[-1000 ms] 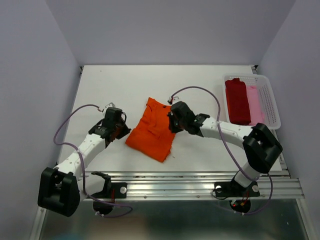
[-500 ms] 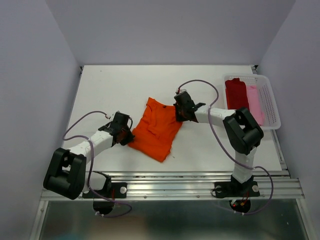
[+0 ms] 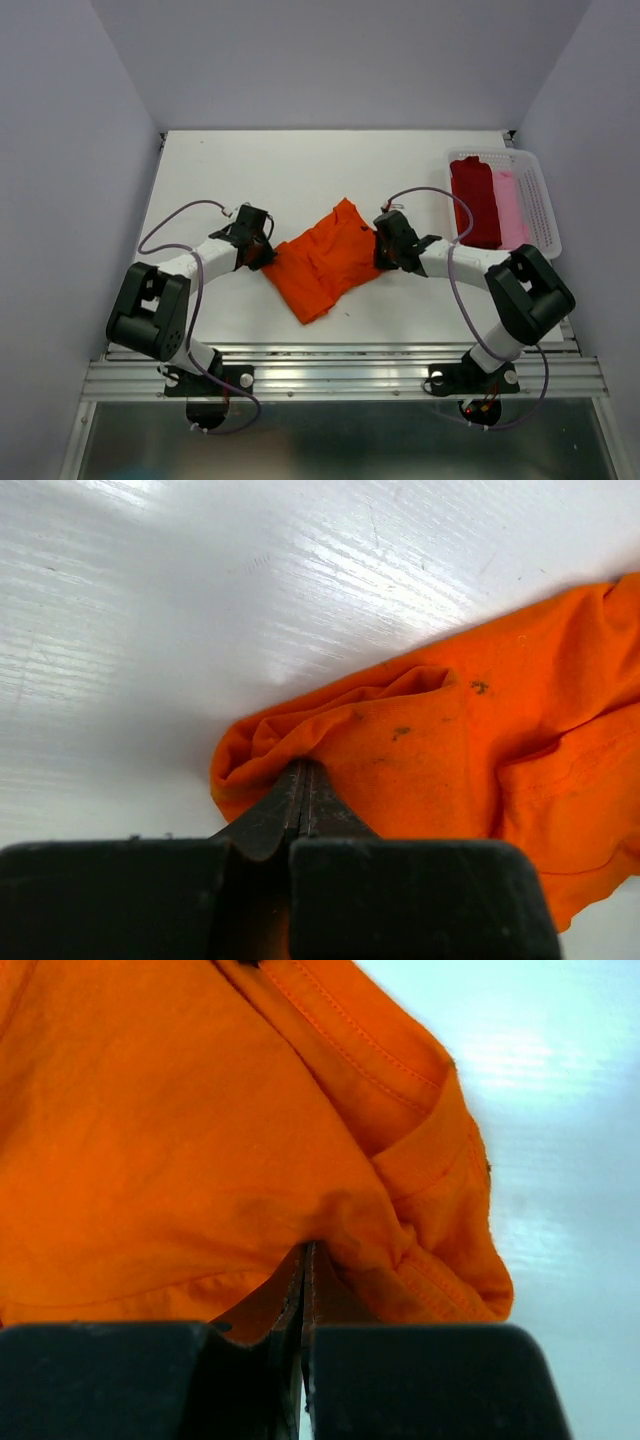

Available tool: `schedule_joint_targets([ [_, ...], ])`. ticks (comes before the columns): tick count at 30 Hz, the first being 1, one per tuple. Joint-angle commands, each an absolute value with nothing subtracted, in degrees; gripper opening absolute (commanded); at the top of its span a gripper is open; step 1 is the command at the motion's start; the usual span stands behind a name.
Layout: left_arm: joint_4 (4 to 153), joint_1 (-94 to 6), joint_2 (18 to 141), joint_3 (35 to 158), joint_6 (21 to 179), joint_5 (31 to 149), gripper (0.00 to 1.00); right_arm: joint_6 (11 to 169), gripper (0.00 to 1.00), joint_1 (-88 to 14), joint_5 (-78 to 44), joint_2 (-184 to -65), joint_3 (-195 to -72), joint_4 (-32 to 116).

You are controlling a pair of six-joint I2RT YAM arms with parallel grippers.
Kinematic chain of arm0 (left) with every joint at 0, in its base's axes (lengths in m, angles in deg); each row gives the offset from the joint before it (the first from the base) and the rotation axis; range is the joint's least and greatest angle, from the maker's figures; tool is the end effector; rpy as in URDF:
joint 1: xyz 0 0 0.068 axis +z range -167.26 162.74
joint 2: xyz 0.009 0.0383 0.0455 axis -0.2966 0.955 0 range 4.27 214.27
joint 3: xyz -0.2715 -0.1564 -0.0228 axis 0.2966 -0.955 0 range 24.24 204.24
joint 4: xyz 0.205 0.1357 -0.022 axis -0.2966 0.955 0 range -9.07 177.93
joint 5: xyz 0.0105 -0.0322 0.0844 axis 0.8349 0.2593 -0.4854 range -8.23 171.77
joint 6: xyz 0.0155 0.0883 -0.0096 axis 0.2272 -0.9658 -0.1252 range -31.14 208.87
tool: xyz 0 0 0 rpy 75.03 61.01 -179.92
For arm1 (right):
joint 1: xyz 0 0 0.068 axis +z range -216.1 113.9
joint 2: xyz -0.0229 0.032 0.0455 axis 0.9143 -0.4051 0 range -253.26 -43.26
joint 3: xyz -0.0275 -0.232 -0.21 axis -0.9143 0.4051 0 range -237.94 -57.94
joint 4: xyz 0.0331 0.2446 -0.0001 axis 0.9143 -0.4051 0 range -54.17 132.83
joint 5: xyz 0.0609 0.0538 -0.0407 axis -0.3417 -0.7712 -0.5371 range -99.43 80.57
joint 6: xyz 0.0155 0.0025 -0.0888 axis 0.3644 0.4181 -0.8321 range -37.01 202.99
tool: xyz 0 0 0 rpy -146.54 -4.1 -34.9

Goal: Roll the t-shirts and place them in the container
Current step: Roll the T-shirt to the center of the board.

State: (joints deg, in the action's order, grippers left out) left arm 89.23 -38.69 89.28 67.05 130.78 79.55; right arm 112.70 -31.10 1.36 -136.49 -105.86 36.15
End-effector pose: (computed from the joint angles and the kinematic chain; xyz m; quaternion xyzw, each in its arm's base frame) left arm 0.2821 -0.1074 0.1900 -0.1737 0.9249 -0.1619 0.2971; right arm 0.2835 0.1801 0.1779 -0.0128 0.9417 0.0985 0.3214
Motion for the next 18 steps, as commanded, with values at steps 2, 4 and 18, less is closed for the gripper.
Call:
schedule_joint_targets([
  [2, 93.8, -39.0, 85.8, 71.9, 127.9, 75.0, 0.0, 113.8, 0.01, -29.8, 5.9, -130.1, -106.7, 32.6],
  [4, 97.4, -38.8, 83.7, 73.6, 126.9, 72.5, 0.0, 112.2, 0.03, -29.0, 8.1, -127.6, -108.6, 31.4],
  [18, 110.0, -18.9, 66.3, 80.5, 121.1, 72.8, 0.17, 100.9, 0.68, -4.2, 23.1, -143.9, -132.5, 26.6],
])
